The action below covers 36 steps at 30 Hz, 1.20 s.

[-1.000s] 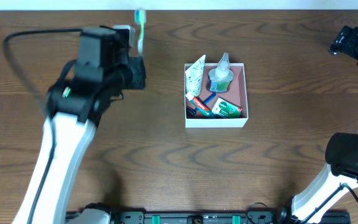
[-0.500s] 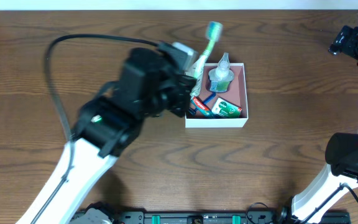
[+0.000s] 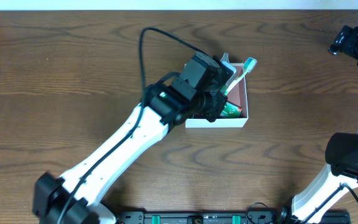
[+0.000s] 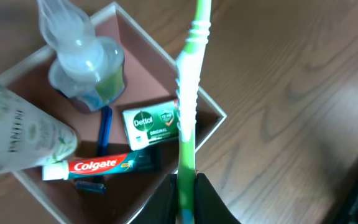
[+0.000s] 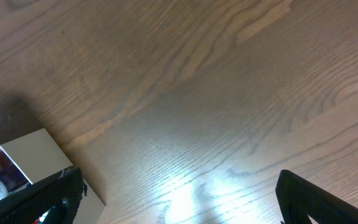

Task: Pack container
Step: 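Lower the toothbrush into the box along its right side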

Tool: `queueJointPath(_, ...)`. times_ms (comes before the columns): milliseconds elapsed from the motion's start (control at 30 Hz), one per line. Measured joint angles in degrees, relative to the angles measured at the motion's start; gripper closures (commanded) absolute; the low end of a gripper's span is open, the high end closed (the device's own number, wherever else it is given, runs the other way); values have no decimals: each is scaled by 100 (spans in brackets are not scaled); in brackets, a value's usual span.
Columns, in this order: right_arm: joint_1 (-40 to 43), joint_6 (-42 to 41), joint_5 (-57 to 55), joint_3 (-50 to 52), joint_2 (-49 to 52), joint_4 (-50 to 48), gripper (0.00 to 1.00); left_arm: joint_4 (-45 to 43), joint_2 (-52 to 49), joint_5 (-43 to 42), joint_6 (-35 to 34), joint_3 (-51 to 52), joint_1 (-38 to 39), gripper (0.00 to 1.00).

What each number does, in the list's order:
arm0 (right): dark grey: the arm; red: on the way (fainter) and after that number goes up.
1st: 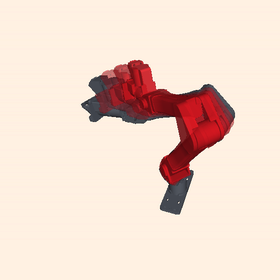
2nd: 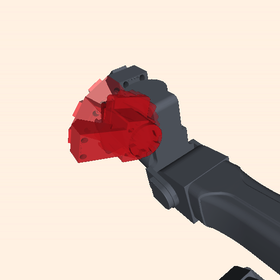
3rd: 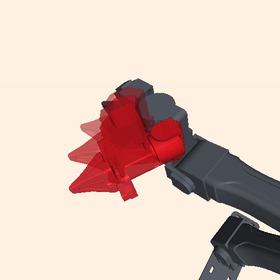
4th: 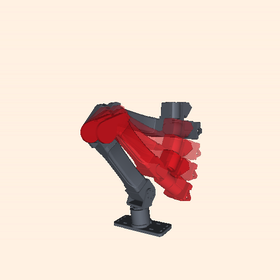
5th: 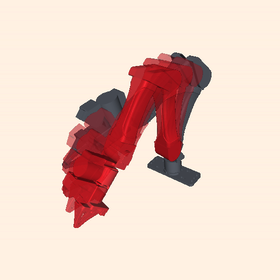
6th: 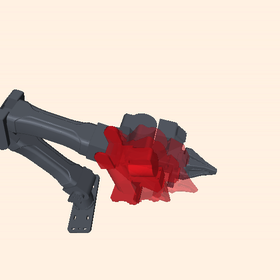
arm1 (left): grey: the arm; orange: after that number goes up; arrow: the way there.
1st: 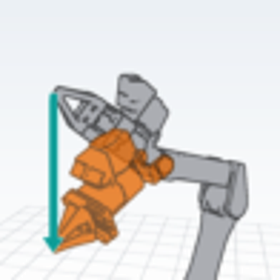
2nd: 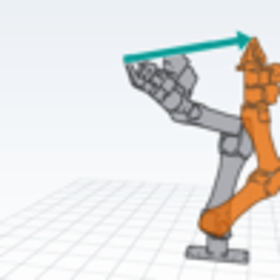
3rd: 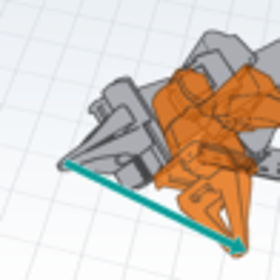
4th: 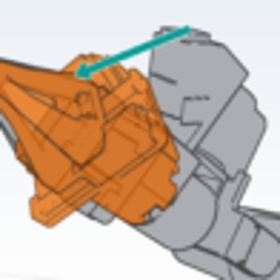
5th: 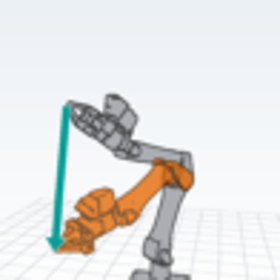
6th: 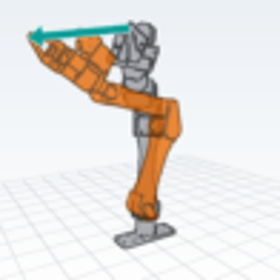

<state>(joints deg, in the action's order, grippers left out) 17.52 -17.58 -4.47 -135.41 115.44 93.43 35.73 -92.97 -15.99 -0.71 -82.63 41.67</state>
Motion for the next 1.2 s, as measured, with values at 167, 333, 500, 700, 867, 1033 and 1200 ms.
queueJointPath(167, 0, 0, 0, 0, 0, 0, 1, -111, -562, 13, 173, 0, 2, 88)
queueJointPath(333, 0, 0, 0, 0, 0, 0, 1, -175, -990, 210, 249, 0, 0, 88)
queueJointPath(500, 0, 0, 0, 0, 0, 0, 1, -225, -1174, 376, 269, 0, -9, 88)
queueJointPath(700, 0, 0, 0, 0, 0, 0, 1, -260, -1180, 442, 297, 0, -116, 75)
queueJointPath(867, 0, 0, 0, 0, 0, 0, 1, -273, -1174, 446, 341, 0, -223, 59)
queueJointPath(1033, 0, 0, 0, 0, 0, 0, 1, -278, -1038, 439, 356, 0, -225, 54)
queueJointPath(1200, 0, 0, 0, 0, 0, 0, 1, -271, -704, 439, 354, 0, -225, 53)
